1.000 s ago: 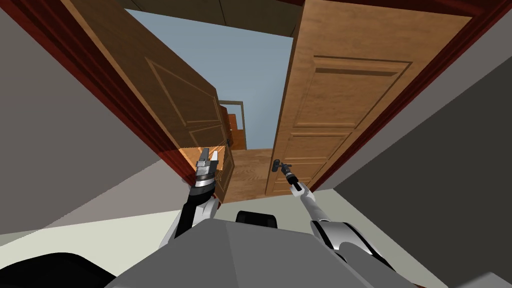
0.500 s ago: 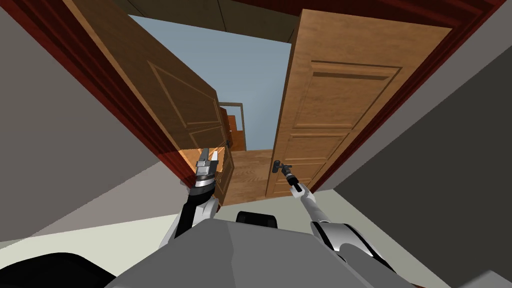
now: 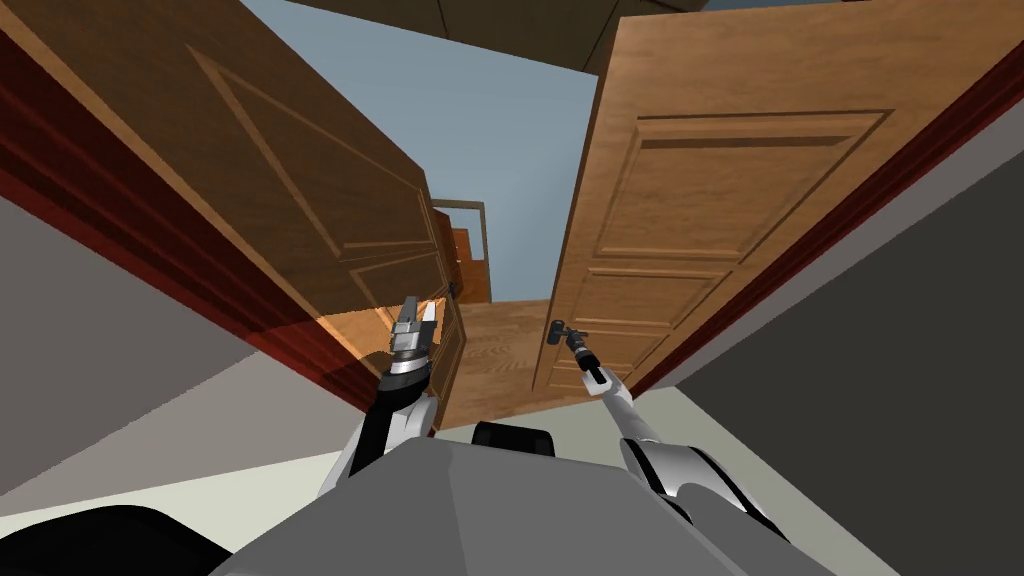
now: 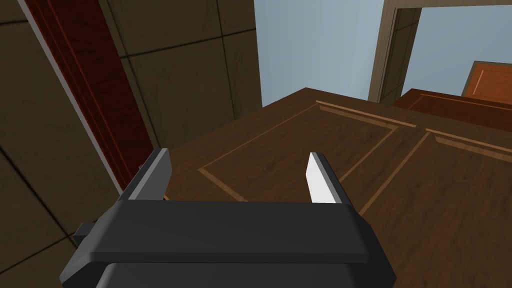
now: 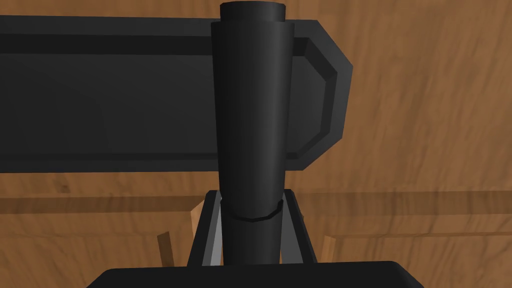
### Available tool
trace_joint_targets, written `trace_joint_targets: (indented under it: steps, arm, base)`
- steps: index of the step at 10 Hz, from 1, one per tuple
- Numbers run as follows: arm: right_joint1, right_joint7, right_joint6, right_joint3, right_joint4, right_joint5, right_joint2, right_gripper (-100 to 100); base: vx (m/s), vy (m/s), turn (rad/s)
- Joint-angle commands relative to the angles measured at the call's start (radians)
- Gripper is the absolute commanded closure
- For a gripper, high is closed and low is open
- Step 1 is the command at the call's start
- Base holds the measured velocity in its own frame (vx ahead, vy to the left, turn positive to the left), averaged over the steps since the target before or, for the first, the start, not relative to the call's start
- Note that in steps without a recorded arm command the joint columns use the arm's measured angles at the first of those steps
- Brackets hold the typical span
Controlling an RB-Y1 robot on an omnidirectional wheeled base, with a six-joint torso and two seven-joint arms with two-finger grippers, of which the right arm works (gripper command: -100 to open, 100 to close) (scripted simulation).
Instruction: Push the door open
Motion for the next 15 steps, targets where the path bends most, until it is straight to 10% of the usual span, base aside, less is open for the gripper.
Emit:
trace_joint_targets:
  steps: [1, 15]
  arm:
    - [0.006, 0.003, 0.021, -0.010, -0.029, -0.004, -0.009, 100]
    - [0.010, 0.144, 0.063, -0.182, 0.007, -0.100, -0.017, 100]
  base:
    - [0.128, 0.065, -0.030]
    - [0.165, 0.103, -0.069]
